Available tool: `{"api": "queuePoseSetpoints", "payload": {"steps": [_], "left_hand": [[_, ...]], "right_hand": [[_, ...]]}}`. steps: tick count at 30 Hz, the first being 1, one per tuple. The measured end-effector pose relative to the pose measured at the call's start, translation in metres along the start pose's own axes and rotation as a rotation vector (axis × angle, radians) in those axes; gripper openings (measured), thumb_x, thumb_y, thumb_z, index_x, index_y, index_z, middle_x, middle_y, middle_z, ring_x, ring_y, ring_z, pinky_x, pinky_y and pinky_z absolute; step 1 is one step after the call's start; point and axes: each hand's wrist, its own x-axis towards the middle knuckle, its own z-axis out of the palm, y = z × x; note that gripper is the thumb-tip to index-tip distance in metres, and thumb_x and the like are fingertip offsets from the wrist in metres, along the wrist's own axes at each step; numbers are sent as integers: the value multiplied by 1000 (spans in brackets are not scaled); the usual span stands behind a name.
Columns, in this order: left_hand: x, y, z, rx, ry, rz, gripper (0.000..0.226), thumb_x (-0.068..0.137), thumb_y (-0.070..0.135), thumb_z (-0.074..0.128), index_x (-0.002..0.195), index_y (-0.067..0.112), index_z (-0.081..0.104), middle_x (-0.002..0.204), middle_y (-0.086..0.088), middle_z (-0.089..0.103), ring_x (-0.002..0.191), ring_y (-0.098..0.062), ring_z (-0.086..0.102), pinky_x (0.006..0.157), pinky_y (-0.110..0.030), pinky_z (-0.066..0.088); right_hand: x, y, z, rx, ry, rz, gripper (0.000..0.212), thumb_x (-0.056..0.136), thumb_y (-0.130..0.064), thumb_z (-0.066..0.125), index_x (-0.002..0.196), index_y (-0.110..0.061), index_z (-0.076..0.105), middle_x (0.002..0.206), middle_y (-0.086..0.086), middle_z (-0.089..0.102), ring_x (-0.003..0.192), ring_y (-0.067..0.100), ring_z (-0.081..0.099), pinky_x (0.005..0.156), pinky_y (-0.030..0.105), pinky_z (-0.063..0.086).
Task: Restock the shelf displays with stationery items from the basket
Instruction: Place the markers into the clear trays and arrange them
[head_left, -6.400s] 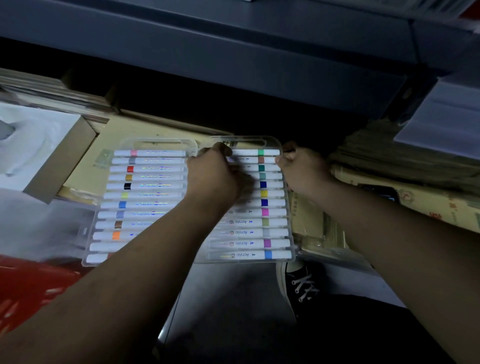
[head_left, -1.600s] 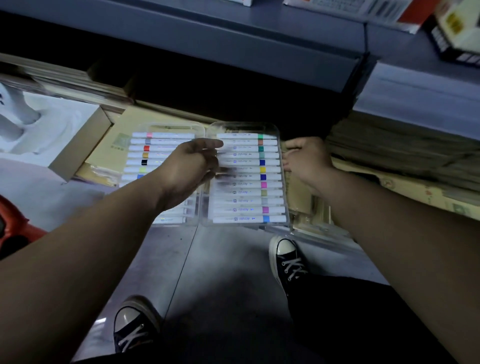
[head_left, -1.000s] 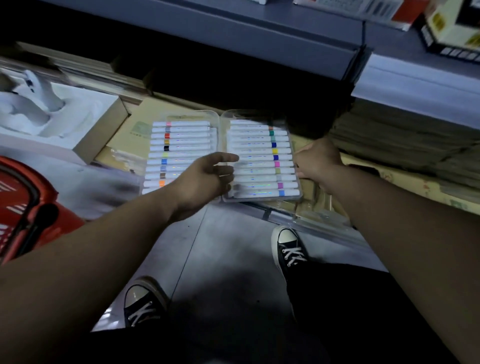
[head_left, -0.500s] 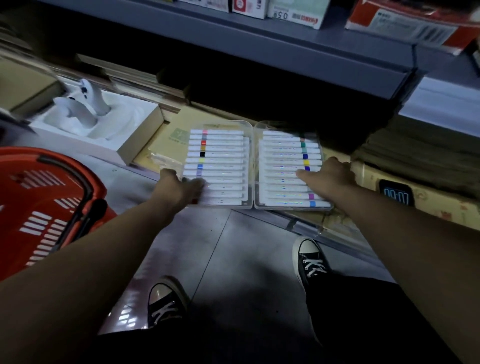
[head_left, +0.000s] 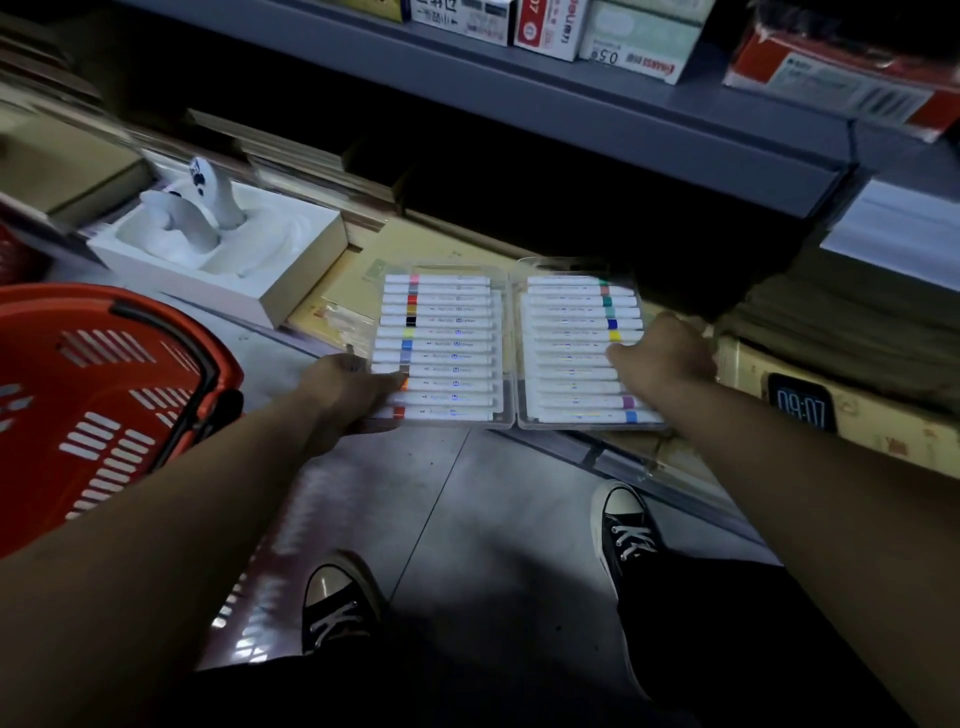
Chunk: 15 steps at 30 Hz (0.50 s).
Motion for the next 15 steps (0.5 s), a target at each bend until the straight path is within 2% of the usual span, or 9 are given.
{"api": "queuePoseSetpoints", "payload": {"steps": [1,3,5,6,7,10,13,15], "left_hand": [[-1,0,2,9,-16,-2,33,92,10,73,123,4,62,112,-14,75,96,-29,75,75,-39,64],[-3,-1,7,11,-59,17,39,92,2,70,129,9,59,117,-13,72,102,-30,73,78,-40,64],[-5,-2,12,-4,-103,43,45,92,-1,69,133,14,57,121,-12,70,103,-30,72,73,-37,64],[-5,-3,15,-4,-121,51,47,91,-2,69,134,15,58,121,-12,71,103,-30,72,71,-36,65],[-5,-3,17,3,-137,56,48,91,-2,69,134,16,58,120,-11,72,101,-28,73,71,-36,65],[0,-6,20,48,-172,71,47,90,-2,70,131,20,62,116,-9,74,97,-26,74,74,-35,64],[6,-10,20,67,-163,93,49,88,-3,72,132,18,64,115,-11,74,96,-27,74,77,-38,64],[8,-12,19,72,-170,97,51,88,-4,72,134,17,63,115,-12,73,97,-29,74,78,-39,64]], "right_hand": [[-4,-6,0,-45,64,-82,48,87,-36,69,125,-11,58,134,17,48,122,39,49,95,41,46],[-12,-20,2,39,124,-334,37,90,-23,65,124,-10,61,131,14,51,121,36,49,97,39,45],[-21,-34,8,198,30,-586,30,91,-5,56,119,-8,67,122,13,59,113,32,57,92,32,46],[-25,-40,11,236,-46,-643,34,91,1,53,121,-7,68,120,13,62,112,30,59,91,28,45],[-27,-46,15,255,-116,-643,38,92,4,51,125,-7,66,122,13,64,114,28,59,92,26,44],[-28,-54,23,345,-243,-469,46,92,3,51,134,-12,61,124,10,65,117,22,61,94,26,48],[-24,-59,24,370,-243,-394,47,92,0,50,136,-15,61,127,8,64,117,23,62,94,32,53],[-22,-65,23,364,-236,-364,48,94,-1,50,139,-14,58,137,6,60,123,24,58,95,28,49]]}}
